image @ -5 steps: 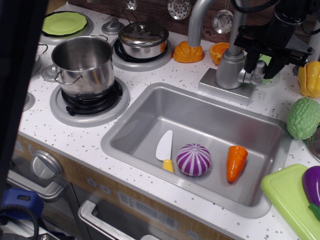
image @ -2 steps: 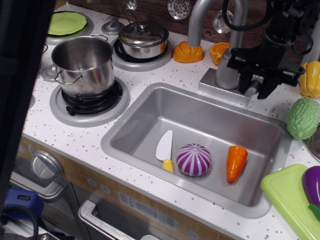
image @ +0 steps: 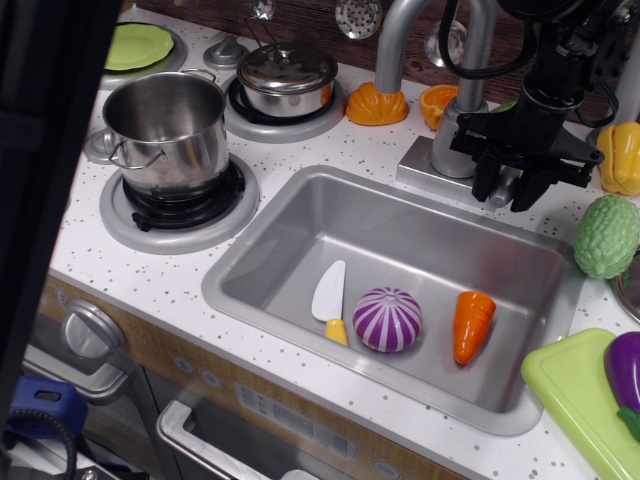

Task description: Turn lever vertical to front

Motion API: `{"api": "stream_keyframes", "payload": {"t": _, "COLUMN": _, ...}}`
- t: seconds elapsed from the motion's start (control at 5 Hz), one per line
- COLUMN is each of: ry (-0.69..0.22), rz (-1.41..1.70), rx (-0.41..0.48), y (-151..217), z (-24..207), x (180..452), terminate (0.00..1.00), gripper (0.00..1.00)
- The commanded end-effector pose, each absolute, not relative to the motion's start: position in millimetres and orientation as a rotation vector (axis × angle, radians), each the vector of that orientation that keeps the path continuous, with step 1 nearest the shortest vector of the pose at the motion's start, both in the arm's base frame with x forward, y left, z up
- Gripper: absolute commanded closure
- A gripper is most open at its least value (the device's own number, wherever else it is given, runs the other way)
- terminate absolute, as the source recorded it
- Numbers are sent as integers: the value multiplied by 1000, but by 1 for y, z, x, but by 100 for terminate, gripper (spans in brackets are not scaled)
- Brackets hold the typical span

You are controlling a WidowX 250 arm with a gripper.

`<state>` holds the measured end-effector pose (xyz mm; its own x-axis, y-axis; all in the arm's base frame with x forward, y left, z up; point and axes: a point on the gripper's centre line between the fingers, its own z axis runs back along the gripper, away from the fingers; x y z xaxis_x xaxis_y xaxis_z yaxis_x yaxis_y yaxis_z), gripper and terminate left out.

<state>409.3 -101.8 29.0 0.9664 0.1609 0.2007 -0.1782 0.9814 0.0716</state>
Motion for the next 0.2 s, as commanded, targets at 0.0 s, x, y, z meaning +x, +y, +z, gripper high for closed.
{"api": "stream_keyframes", "payload": {"t": 0.0, "ry": -212, "rz": 152, "rx": 96, "y": -109, "z": 57, "x": 413, "terminate": 100, "gripper": 0}}
